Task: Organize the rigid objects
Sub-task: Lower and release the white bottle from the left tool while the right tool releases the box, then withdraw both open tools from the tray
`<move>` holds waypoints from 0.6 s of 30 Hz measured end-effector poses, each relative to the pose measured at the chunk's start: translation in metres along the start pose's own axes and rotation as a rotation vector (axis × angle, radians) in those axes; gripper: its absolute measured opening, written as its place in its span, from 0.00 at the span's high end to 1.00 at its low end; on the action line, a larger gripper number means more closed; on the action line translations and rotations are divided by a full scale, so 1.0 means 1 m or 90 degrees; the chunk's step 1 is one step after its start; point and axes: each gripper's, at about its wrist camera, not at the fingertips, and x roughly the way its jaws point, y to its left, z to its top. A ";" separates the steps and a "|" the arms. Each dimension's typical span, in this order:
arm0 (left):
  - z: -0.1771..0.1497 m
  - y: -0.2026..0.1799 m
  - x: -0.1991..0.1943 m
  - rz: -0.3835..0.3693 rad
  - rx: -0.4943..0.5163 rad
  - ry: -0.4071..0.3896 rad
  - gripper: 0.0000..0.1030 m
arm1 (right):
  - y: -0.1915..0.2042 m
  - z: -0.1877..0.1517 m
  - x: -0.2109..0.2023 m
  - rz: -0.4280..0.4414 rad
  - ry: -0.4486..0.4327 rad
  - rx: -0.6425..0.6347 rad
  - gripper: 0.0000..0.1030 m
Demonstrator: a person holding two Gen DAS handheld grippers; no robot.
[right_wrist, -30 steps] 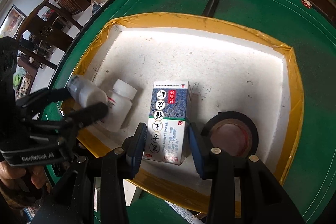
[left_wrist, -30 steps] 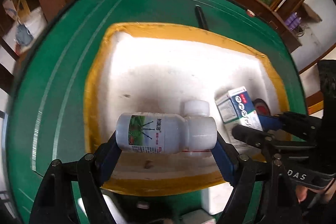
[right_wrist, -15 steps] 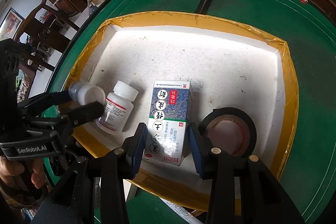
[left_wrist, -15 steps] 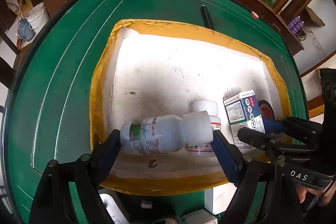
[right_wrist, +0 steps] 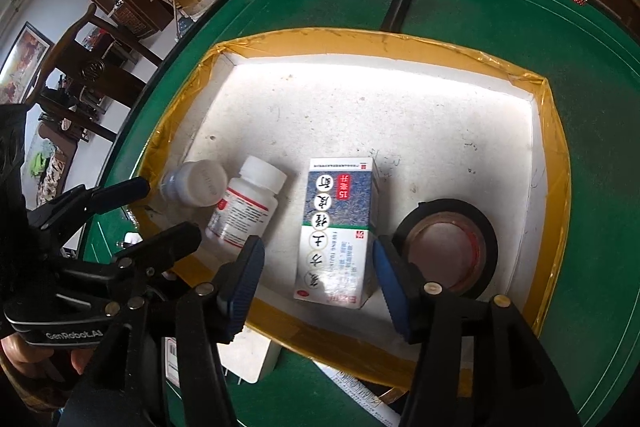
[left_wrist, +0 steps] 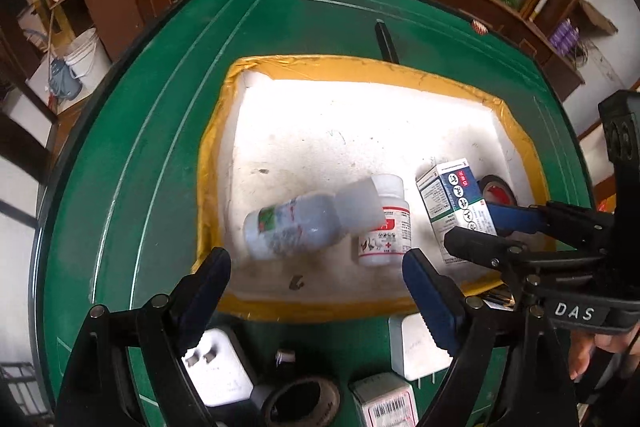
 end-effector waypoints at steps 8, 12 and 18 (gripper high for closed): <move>-0.035 0.002 -0.021 -0.021 -0.047 -0.013 0.12 | -0.001 -0.005 -0.009 0.006 -0.018 0.001 0.46; -0.054 -0.002 -0.024 -0.027 -0.061 -0.004 0.12 | -0.001 -0.011 -0.015 0.016 -0.022 0.002 0.46; -0.074 -0.005 -0.028 -0.035 -0.083 0.003 0.12 | 0.001 -0.023 -0.033 0.033 -0.039 -0.007 0.41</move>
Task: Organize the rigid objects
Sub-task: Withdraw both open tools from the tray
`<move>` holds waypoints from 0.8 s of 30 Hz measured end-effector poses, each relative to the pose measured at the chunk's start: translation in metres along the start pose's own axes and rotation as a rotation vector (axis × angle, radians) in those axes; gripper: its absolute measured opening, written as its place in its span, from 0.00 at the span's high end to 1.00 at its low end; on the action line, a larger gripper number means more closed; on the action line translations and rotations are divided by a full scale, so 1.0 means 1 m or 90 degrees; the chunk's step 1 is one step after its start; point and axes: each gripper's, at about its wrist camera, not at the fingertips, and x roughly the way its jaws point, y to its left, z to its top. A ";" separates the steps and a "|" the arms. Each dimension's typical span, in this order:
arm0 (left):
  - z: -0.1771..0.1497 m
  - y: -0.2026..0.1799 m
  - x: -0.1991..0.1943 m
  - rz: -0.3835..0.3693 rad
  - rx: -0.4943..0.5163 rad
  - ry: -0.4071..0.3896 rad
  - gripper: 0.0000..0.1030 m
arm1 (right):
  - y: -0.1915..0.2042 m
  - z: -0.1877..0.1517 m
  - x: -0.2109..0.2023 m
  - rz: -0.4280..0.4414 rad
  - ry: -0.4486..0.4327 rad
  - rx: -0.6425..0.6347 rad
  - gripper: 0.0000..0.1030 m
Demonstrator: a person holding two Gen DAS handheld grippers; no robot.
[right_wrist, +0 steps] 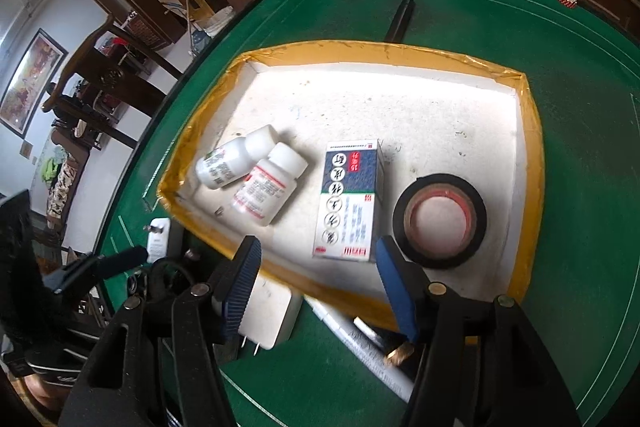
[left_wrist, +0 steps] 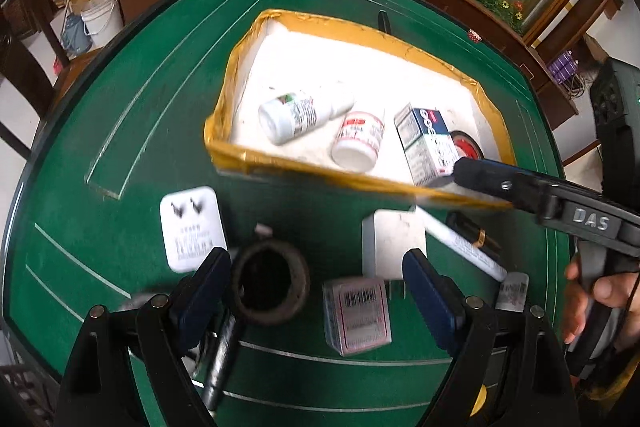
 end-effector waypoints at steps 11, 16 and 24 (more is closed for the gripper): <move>-0.026 -0.014 -0.004 0.002 0.002 0.005 0.12 | -0.010 -0.031 -0.026 -0.022 -0.020 0.003 0.10; -0.041 -0.028 0.002 0.011 0.012 0.012 0.12 | -0.031 -0.050 -0.037 -0.028 -0.020 0.035 0.10; -0.048 -0.038 0.022 0.032 0.007 0.025 0.13 | -0.060 -0.072 -0.052 -0.051 -0.013 0.056 0.10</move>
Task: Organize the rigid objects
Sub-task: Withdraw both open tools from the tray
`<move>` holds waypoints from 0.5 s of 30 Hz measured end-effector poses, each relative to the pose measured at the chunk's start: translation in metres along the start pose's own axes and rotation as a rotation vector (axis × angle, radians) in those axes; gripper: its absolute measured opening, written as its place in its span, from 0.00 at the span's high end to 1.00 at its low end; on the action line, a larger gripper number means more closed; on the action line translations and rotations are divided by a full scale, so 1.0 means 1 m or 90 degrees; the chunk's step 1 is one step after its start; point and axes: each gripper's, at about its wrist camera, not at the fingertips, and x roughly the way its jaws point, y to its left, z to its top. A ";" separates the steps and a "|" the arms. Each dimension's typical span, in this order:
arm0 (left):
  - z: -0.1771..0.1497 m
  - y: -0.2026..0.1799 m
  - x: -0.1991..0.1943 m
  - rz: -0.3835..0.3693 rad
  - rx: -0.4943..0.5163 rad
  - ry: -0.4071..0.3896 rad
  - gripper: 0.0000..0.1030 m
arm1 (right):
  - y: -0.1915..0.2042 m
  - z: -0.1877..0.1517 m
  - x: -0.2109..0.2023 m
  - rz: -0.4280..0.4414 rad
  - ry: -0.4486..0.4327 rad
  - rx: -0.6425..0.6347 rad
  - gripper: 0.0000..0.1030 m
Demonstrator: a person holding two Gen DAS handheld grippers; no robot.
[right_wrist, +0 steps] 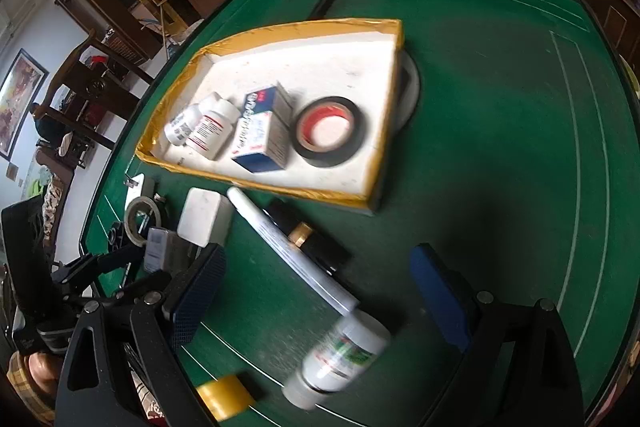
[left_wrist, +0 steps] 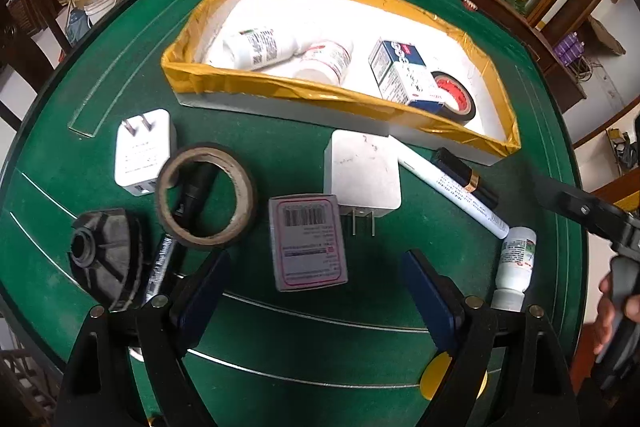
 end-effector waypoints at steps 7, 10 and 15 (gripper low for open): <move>0.003 -0.001 0.015 0.017 -0.012 0.020 0.53 | -0.007 -0.012 -0.004 -0.010 0.013 -0.008 0.10; 0.000 0.007 0.012 0.007 -0.022 0.019 0.60 | -0.008 -0.017 -0.007 -0.010 0.021 -0.013 0.10; -0.021 0.014 0.002 -0.019 -0.023 0.023 0.60 | -0.006 -0.037 -0.001 -0.010 0.073 -0.006 0.30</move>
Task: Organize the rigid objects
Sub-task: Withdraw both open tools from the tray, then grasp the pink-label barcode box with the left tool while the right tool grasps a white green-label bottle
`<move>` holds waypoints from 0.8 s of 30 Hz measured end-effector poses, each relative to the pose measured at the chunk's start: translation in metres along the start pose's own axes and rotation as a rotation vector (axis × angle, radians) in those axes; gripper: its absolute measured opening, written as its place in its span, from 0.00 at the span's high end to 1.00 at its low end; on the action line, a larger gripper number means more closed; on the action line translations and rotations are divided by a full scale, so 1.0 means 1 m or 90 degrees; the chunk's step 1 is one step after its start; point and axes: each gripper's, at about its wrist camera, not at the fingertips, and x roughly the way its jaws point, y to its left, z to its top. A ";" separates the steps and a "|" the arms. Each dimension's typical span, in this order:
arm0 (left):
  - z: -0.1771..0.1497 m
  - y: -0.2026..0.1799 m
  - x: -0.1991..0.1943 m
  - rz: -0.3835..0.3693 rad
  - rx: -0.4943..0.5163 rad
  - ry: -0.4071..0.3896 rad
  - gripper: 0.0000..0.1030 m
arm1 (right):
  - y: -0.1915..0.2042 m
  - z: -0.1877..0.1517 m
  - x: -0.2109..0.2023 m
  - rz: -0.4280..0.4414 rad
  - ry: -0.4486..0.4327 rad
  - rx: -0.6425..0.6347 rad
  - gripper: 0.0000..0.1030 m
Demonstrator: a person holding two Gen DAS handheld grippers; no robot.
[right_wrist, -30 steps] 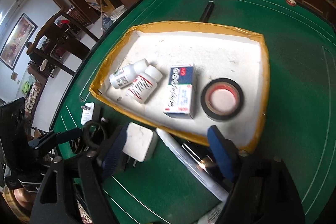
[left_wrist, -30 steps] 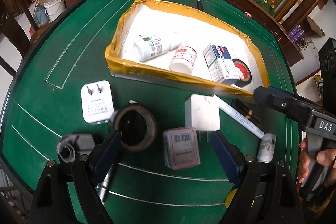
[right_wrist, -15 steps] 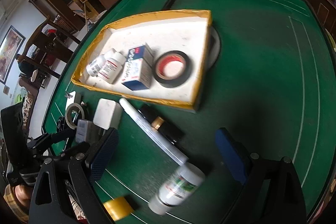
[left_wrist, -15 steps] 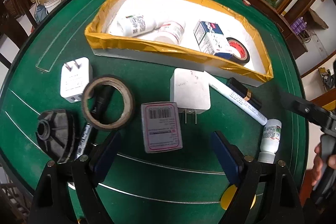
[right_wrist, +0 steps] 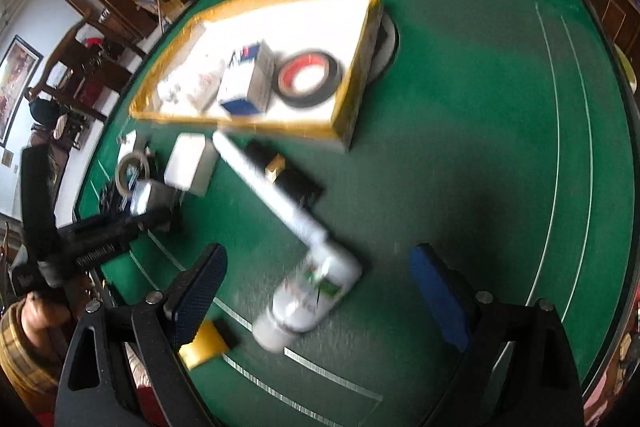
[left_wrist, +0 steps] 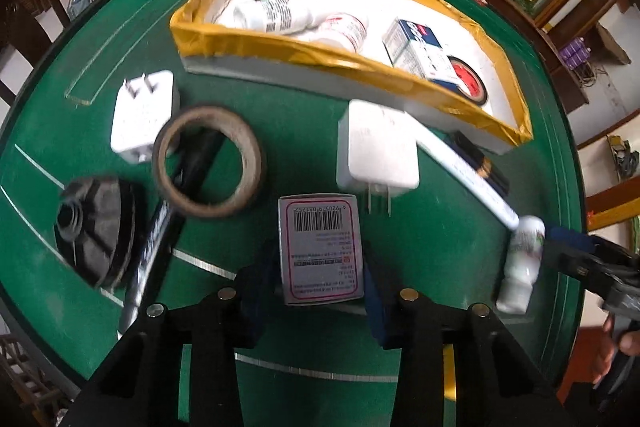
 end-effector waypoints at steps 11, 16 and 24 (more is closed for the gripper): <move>-0.032 -0.007 -0.011 -0.016 0.019 0.013 0.60 | 0.005 -0.014 0.025 -0.008 0.047 0.029 0.53; -0.024 -0.019 -0.007 0.005 0.031 0.012 0.60 | 0.012 -0.014 0.025 -0.037 0.043 -0.004 0.55; -0.010 -0.038 0.005 0.030 0.065 0.017 0.60 | 0.015 -0.017 0.028 -0.035 0.055 -0.006 0.57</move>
